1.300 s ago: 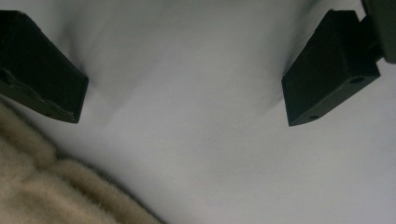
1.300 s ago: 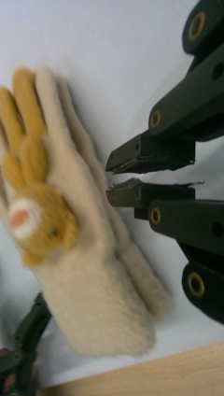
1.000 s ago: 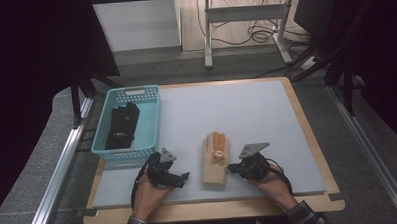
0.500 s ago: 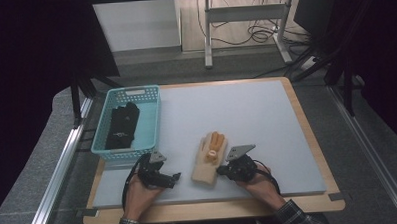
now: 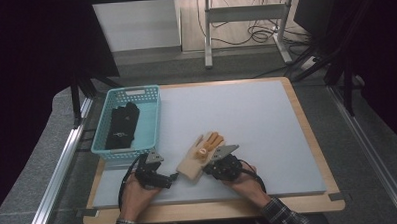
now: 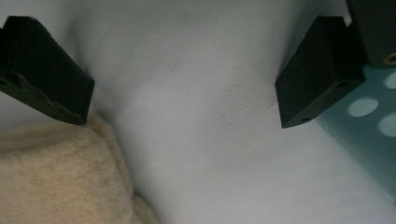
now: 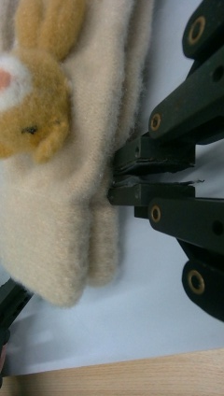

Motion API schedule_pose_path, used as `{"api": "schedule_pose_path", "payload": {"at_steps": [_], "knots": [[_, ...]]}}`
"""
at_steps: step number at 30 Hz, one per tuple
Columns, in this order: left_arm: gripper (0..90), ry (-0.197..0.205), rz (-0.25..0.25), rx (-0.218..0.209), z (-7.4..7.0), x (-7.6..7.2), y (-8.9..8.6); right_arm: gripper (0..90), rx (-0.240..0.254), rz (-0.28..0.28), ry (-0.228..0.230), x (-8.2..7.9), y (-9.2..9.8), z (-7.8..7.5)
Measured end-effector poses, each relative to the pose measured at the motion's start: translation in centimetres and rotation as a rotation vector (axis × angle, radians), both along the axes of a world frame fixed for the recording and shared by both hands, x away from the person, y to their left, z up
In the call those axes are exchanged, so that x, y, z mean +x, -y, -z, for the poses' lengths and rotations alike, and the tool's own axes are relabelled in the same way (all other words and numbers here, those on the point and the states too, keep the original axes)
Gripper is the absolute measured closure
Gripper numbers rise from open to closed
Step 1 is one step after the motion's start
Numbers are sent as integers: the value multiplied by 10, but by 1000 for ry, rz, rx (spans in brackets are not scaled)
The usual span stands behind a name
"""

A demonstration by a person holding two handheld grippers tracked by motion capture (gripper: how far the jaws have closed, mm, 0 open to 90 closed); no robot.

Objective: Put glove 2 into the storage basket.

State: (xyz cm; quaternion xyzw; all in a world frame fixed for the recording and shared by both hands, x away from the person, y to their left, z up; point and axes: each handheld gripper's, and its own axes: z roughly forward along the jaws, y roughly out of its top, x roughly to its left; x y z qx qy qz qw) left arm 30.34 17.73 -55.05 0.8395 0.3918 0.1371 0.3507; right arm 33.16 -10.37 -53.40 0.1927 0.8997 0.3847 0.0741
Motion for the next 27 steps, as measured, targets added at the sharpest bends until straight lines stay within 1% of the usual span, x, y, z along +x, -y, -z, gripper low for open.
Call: {"api": "schedule_pose_path", "payload": {"at_steps": [2, 3, 4, 6, 7, 8, 10, 11, 12, 13, 16, 17, 18, 19, 20, 22, 25, 27], "knots": [[51, 0, 1, 1, 0, 0, 0, 803, 6, 1, -6, 0, 0, 0], [50, -1, 1, 1, 0, 0, 0, 777, 11, -4, -15, 0, 2, 0], [50, -1, 2, 2, 0, 0, 0, 760, 9, -3, -13, -1, 4, -1], [50, -1, 2, 2, 0, 0, 0, 747, 13, -1, -8, -2, 6, -3], [50, -1, 2, 2, 0, 0, 0, 735, 24, 0, -3, -4, 9, -5], [50, -1, 2, 1, 0, 0, 0, 711, 39, 11, 6, -5, 15, -11], [49, -1, 2, 0, 0, 0, 0, 685, 41, 28, 25, -5, 25, -16], [49, -1, 2, 0, 0, 0, 0, 685, 41, 28, 25, -5, 25, -16], [49, -1, 2, 0, 0, 0, 0, 667, 46, 43, 29, -3, 30, -18], [48, 1, 2, 0, 0, 0, 0, 630, 55, 83, 31, 1, 44, -21], [48, 2, 2, -2, 0, 0, 0, 549, 75, 156, 16, 9, 65, -24], [48, 2, 2, -2, 0, 0, 0, 549, 75, 156, 16, 9, 65, -24], [48, 2, 1, -2, 0, 0, 0, 513, 77, 179, 17, 11, 71, -25], [48, 2, 2, -2, 0, 0, 0, 449, 70, 216, 27, 14, 83, -26], [48, 2, 1, -2, 0, 0, 0, 449, 70, 216, 27, 14, 83, -26], [48, 3, 1, -3, 1, 0, 0, 385, 59, 256, 37, 17, 94, -27], [48, 3, 1, -3, 1, 0, 0, 291, 49, 302, 50, 21, 110, -26], [48, 3, 1, -4, 1, 0, 0, 239, 47, 318, 52, 23, 119, -24]]}}
